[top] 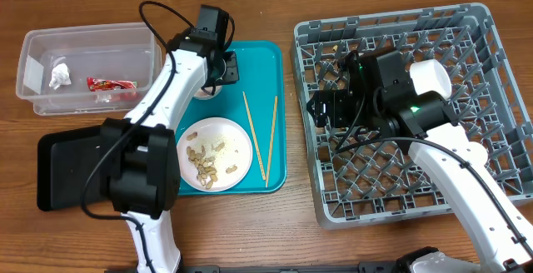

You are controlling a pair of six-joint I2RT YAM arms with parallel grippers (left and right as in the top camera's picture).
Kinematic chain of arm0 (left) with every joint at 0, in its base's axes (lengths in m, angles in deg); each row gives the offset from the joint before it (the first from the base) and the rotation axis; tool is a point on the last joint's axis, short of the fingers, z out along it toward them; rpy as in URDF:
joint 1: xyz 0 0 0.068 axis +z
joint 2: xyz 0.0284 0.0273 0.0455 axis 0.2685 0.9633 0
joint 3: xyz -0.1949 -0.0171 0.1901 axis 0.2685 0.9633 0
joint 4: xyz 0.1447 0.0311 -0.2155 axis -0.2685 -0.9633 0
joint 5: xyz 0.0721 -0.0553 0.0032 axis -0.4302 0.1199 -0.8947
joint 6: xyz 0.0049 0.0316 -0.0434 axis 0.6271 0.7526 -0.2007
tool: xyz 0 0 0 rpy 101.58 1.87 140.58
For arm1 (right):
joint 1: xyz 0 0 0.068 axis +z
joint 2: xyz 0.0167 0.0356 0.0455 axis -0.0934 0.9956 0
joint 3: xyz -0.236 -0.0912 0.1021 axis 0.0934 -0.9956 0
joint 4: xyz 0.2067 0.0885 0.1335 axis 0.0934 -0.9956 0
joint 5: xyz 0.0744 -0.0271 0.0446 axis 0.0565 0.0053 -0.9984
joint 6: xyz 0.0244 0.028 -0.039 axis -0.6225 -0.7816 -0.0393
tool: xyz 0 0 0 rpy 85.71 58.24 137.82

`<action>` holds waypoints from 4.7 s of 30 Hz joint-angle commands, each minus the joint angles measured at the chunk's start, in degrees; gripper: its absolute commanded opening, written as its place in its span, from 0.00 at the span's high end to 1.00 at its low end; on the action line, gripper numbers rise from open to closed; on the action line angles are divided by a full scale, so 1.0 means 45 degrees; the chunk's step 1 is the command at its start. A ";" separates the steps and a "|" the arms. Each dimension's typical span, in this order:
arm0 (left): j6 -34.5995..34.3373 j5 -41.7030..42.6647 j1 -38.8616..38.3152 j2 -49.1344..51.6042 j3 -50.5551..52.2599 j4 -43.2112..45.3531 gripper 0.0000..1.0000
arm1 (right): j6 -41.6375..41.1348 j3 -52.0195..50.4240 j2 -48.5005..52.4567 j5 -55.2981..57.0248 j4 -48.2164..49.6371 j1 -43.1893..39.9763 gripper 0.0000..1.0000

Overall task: Sort waste into correct bins and load items into the dishwasher
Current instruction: 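Grasp the pink bowl on the teal tray with the left gripper, then slide the pink bowl right on the tray toward the rack, release, then lower the right gripper onto the pink bowl rim and grasp it, then carry the pink bowl with the right gripper to the rack's back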

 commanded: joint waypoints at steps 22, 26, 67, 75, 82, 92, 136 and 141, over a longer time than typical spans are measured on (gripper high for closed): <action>0.0923 0.4235 -0.0529 0.0481 -0.2414 -0.2302 0.96 | -0.0053 0.0063 -0.0073 0.1438 -0.0500 -0.0039 0.06; 0.0918 0.5158 -0.0869 0.0029 -0.2579 -0.2841 0.96 | -0.0053 0.0063 -0.0073 0.2132 -0.0821 -0.0034 0.05; 0.1375 0.2409 0.3886 -0.3371 -0.3677 -0.9175 0.59 | -0.1457 0.3589 0.3487 0.1030 -0.0432 0.4046 0.12; 0.1375 0.2404 0.3886 -0.3371 -0.3677 -0.9321 0.59 | -0.2171 0.6528 0.6081 0.2720 -0.1787 0.4031 0.04; 0.1375 0.2404 0.3886 -0.3371 -0.3672 -0.9345 0.59 | -0.2739 0.6523 0.7286 0.3327 -0.2171 0.3808 0.09; 0.1375 0.2404 0.3886 -0.3371 -0.3653 -0.9296 0.60 | -0.3162 0.6436 0.8626 0.3317 -0.1889 0.3186 0.20; 0.1379 0.2395 0.3886 -0.3371 -0.3653 -0.9199 0.60 | -0.3390 0.6552 0.9190 0.4036 -0.1248 0.3215 0.96; 0.1379 0.2365 0.3886 -0.3371 -0.3653 -0.9180 0.60 | -0.3322 0.8398 0.8102 0.5858 -0.2827 0.2982 0.96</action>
